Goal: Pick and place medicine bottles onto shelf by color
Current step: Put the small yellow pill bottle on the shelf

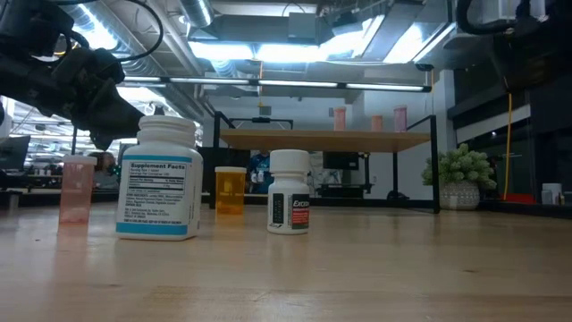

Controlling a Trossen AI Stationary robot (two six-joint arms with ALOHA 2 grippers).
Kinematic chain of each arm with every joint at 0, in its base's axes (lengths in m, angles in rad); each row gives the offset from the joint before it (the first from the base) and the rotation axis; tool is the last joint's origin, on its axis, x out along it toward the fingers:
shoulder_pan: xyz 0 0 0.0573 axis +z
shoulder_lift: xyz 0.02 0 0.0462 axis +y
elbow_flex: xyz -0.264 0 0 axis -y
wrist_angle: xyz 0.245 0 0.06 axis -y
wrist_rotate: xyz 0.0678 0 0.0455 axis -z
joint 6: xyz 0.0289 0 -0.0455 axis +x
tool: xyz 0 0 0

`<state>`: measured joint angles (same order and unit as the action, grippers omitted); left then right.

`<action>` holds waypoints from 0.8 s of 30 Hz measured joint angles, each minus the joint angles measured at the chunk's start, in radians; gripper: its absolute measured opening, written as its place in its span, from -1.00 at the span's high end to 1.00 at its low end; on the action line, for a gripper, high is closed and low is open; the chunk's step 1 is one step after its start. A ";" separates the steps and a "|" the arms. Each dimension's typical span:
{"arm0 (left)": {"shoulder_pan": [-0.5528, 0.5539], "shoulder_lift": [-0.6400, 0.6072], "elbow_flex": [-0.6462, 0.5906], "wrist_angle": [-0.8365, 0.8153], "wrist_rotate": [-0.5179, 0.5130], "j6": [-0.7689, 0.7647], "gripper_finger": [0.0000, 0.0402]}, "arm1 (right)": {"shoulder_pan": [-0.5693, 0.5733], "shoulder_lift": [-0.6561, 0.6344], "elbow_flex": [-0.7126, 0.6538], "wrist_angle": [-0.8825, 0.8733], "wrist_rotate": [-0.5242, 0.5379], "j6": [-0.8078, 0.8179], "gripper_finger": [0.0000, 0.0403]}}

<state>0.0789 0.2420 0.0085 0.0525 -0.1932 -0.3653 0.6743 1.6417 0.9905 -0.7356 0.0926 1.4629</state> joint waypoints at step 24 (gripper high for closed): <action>0.000 0.000 0.000 0.000 0.000 0.001 0.54 | -0.637 -0.001 0.605 -0.121 0.122 -1.038 0.49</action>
<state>0.0792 0.2419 0.0082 0.0525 -0.1932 -0.3641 0.0371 1.6409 1.5957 -0.8562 0.2144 0.4250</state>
